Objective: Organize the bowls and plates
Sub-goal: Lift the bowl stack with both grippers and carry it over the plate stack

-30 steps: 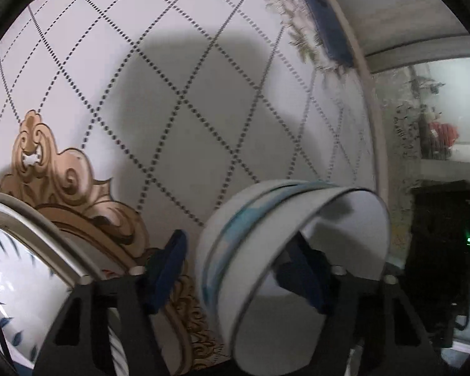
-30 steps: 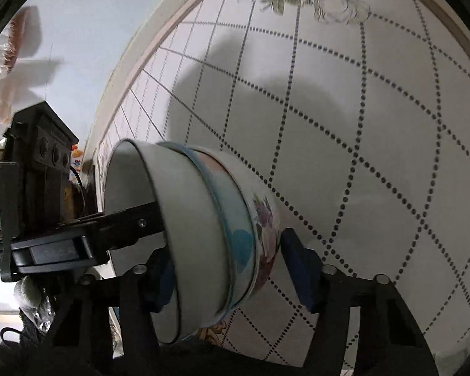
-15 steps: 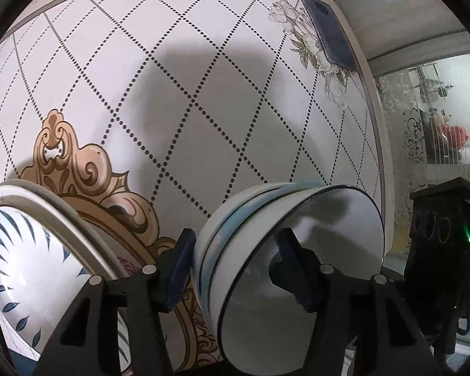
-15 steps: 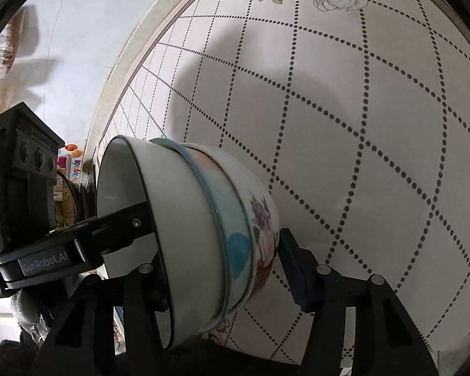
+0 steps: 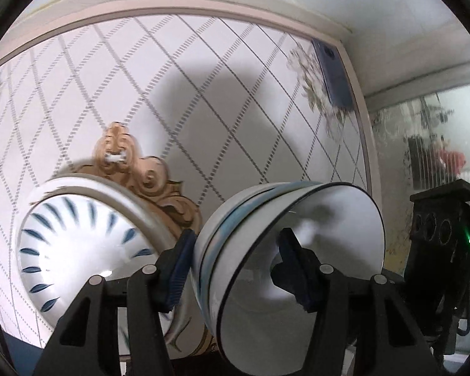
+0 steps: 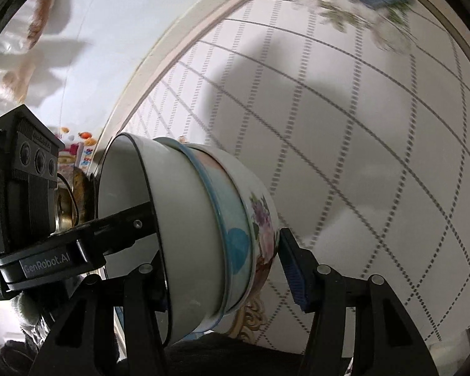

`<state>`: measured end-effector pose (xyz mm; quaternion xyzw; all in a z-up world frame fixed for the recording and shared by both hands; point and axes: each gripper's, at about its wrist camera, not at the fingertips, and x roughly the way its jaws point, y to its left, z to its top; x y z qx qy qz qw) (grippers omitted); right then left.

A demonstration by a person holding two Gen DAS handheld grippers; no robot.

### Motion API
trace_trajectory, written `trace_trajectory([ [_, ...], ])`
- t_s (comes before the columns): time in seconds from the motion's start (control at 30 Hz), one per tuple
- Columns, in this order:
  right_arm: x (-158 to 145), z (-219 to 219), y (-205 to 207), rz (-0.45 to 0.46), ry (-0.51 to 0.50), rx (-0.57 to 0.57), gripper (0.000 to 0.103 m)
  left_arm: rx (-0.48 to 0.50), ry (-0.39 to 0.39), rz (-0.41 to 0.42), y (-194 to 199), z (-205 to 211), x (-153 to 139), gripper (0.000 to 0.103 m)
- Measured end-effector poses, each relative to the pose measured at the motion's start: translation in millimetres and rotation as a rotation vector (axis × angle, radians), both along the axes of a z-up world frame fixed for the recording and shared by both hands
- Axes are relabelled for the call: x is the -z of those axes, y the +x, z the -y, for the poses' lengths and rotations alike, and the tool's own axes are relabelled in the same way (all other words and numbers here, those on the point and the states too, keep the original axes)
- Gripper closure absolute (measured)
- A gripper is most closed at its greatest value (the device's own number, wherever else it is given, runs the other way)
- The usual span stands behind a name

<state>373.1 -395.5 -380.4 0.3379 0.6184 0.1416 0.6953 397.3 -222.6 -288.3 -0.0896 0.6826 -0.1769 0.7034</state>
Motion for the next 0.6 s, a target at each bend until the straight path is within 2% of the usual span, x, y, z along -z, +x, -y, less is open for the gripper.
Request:
trace_trajectory([
  [0.3,-20.7,-64.6,35.0,0.039,0.023,-0.145,0.044,-0.171,0.003,0.031,-8.0,-81.3,-23.0,0.05],
  [0.6,-7.9,-146.0,58.5,0.031,0.055,-0.336,0.045,-0.347,0.033,0.013,-29.6,-155.1,-9.9,0.05],
])
